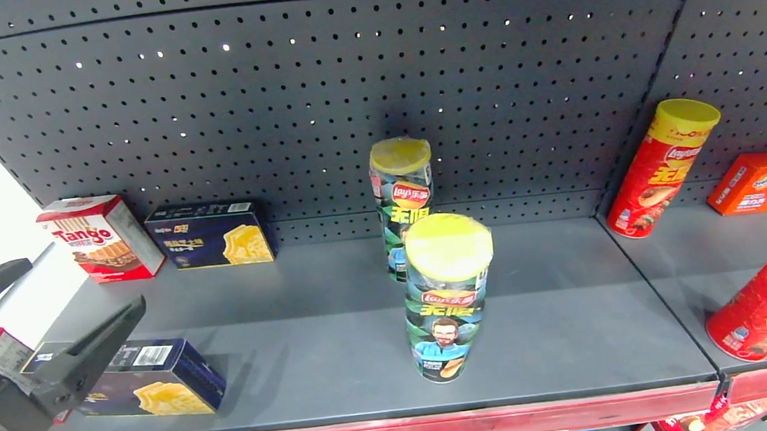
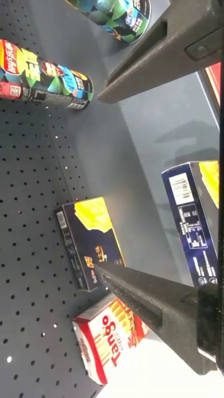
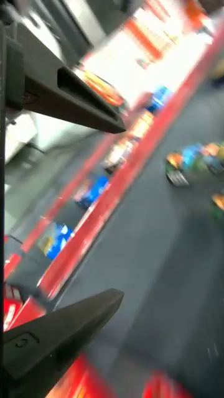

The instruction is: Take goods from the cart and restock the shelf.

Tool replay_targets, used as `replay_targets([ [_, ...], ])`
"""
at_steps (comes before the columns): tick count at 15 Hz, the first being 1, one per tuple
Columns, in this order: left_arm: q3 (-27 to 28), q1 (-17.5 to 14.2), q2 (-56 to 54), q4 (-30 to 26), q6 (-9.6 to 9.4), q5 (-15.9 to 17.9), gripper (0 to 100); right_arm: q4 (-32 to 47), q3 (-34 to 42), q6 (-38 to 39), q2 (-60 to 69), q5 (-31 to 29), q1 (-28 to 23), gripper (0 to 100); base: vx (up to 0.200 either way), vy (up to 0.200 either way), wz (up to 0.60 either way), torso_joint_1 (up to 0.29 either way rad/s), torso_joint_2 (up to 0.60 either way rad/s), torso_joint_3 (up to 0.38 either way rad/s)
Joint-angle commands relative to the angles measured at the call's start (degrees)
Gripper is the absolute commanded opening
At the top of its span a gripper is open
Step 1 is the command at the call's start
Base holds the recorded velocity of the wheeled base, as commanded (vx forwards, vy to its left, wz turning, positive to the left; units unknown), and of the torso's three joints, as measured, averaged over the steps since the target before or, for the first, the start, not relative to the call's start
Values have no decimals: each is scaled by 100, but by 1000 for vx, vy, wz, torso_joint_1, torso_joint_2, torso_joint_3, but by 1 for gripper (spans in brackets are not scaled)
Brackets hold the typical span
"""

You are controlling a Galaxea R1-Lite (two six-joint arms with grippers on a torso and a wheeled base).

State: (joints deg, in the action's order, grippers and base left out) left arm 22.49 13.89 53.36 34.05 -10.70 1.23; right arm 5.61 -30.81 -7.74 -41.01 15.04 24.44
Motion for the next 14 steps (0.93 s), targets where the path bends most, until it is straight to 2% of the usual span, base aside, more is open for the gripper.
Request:
replay_targets([
  [1,10,0,113,5,-2,0,100,-657,13,71,-1630,-590,1107,100,0,0,0,0,0,0],
  [3,18,9,131,5,-2,0,100,-1211,31,115,-2280,-863,1230,100,0,0,0,0,0,0],
  [5,-17,18,122,-3,-2,0,100,-1229,-119,141,-2702,-1126,1203,100,0,0,0,0,0,0],
  [8,10,27,131,-12,-2,9,100,-1229,-409,168,-3194,-1214,1221,100,0,0,0,0,0,0],
  [14,-8,132,122,-30,-28,35,100,-1264,-1569,159,-4372,-1355,1221,100,0,0,0,0,0,0],
])
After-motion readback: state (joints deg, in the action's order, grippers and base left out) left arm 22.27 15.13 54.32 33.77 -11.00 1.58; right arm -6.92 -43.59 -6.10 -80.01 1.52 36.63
